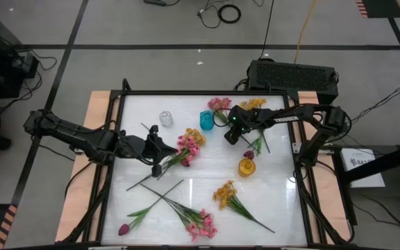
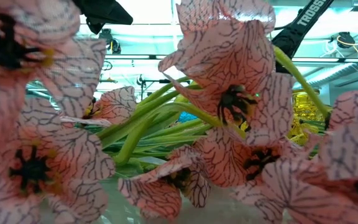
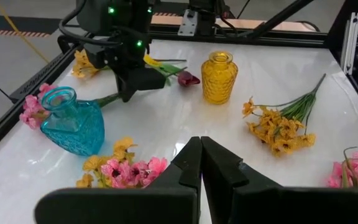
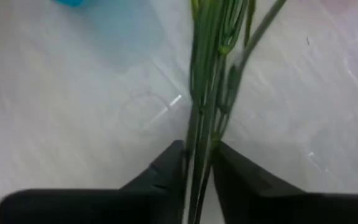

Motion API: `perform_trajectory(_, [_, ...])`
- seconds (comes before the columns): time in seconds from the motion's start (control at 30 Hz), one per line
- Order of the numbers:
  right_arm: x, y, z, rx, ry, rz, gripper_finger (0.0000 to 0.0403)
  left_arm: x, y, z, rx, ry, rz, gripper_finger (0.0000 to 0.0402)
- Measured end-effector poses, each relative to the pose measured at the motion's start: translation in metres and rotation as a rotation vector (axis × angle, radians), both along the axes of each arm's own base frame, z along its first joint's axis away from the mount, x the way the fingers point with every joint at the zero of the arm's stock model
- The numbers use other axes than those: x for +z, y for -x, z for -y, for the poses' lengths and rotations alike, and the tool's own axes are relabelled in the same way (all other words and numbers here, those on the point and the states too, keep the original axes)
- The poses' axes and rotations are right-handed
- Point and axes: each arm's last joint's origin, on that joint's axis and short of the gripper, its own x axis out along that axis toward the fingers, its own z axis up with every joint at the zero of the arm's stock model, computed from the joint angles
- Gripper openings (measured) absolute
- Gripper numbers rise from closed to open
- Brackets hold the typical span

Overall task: Sort flowers into vase by color
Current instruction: Put the top pink flowers into the blue vase

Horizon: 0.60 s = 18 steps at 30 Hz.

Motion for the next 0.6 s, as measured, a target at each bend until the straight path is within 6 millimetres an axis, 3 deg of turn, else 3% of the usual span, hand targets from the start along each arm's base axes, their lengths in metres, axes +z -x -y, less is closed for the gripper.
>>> perform_trajectory(0.13, [0.008, 0.003, -0.001, -0.016, 0.006, 0.024, 0.0011, 0.000, 0.000, 0.000, 0.000, 0.000, 0.000, 0.0012])
perform_trajectory(0.3, [0.031, 0.006, -0.002, -0.023, 0.040, 0.111, 0.0011, 0.000, 0.000, 0.000, 0.000, 0.000, 0.000, 0.0012])
perform_trajectory(0.47, [0.072, 0.018, -0.007, -0.034, 0.127, 0.242, 0.0004, 0.000, 0.000, 0.000, 0.000, 0.001, 0.000, 0.0012])
perform_trajectory(0.6, [0.116, 0.036, -0.013, -0.058, 0.257, 0.393, 0.0005, 0.001, 0.000, 0.000, 0.000, 0.003, 0.010, 0.0012])
